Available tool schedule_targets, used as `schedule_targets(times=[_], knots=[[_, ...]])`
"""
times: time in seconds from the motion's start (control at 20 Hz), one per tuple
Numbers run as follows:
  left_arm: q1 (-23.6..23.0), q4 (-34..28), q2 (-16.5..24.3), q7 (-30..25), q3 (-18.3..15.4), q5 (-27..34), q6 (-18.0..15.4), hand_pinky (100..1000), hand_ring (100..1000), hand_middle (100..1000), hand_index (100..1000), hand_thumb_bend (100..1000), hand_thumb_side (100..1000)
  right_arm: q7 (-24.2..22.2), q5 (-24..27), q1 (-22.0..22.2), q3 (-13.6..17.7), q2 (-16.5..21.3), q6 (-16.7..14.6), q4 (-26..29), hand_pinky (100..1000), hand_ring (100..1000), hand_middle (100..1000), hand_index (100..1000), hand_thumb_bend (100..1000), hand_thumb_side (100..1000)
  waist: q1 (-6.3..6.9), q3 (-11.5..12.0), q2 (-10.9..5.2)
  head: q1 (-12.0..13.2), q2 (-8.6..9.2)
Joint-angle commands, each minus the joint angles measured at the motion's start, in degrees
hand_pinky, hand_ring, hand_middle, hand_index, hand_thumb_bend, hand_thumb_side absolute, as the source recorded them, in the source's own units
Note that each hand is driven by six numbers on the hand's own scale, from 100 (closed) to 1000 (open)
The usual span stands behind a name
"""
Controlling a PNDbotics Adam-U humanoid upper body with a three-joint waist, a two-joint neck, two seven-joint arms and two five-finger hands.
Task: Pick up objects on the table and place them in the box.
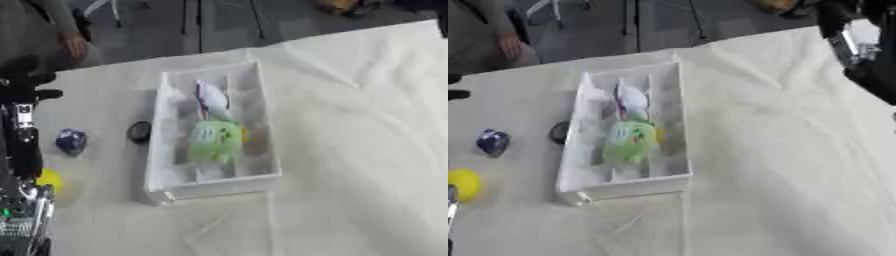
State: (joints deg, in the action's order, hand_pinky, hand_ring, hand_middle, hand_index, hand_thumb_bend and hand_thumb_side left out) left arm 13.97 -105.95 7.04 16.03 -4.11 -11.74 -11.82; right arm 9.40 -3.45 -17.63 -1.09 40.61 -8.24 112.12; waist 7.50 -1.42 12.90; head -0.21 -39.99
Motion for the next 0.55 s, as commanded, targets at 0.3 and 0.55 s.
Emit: schedule_targets(times=[0.3,0.55], knots=[[0.00,-0.93,1.62,1.82,-1.59,-0.67,-0.02,614,713,793,768,601,845,3.70,-0.90,5.49,4.57,-1.64,-2.03,2.46,753,691,728,876,215,854,-1.05,-0.72,-1.41,0.42,0.39],[-0.04,-0.92,1.75,2.49,-2.14,-1.02,0.07,614,720,800,770,600,844,4.95,-2.01,7.54,5.82,-2.76,-3.52,2.47,751,690,727,879,261,796,-1.07,-1.18,-1.39,0.44,0.35]])
